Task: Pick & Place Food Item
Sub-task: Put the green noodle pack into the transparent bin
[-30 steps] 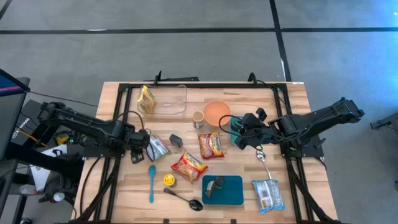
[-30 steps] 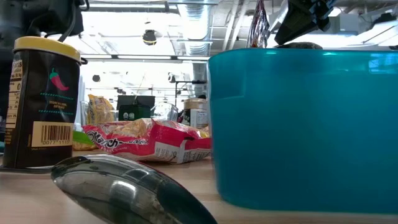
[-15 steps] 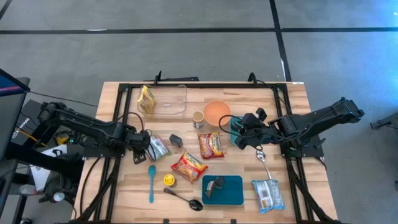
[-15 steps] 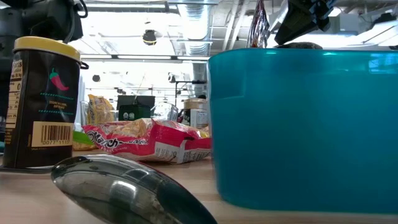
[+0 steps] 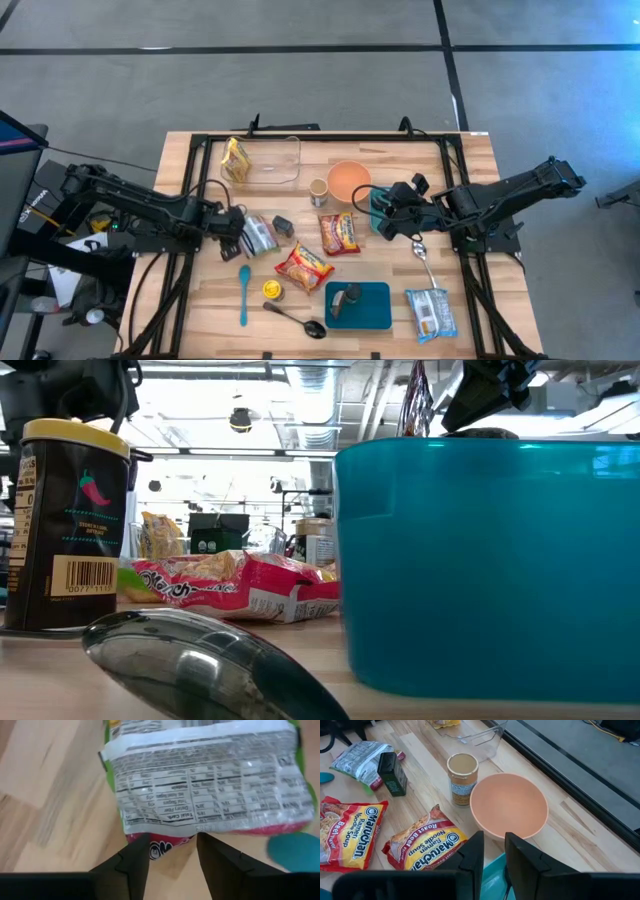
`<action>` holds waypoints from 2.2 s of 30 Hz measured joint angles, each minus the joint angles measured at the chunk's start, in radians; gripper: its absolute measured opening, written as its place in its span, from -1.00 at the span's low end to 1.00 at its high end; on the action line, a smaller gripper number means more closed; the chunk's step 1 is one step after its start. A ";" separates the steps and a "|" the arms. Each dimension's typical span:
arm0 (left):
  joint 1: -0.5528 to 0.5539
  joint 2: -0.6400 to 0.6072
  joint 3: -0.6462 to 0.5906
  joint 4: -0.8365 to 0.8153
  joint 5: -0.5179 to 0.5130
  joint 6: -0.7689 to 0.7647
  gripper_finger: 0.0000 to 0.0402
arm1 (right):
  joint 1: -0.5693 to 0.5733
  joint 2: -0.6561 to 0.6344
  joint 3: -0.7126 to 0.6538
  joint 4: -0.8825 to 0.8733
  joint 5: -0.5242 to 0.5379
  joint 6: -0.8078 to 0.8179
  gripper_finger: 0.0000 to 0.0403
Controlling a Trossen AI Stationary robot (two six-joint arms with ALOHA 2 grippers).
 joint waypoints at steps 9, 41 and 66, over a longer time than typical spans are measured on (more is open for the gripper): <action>0.000 0.000 0.000 0.084 0.142 0.005 -0.41 | 0.000 0.000 0.000 0.000 0.000 0.000 -0.64; 0.000 -0.009 0.000 0.048 0.172 -0.002 -0.42 | 0.000 0.000 0.000 0.000 0.000 0.001 -0.64; 0.000 -0.006 0.000 0.074 0.085 0.096 -0.48 | 0.000 0.000 0.000 0.000 -0.001 0.001 -0.64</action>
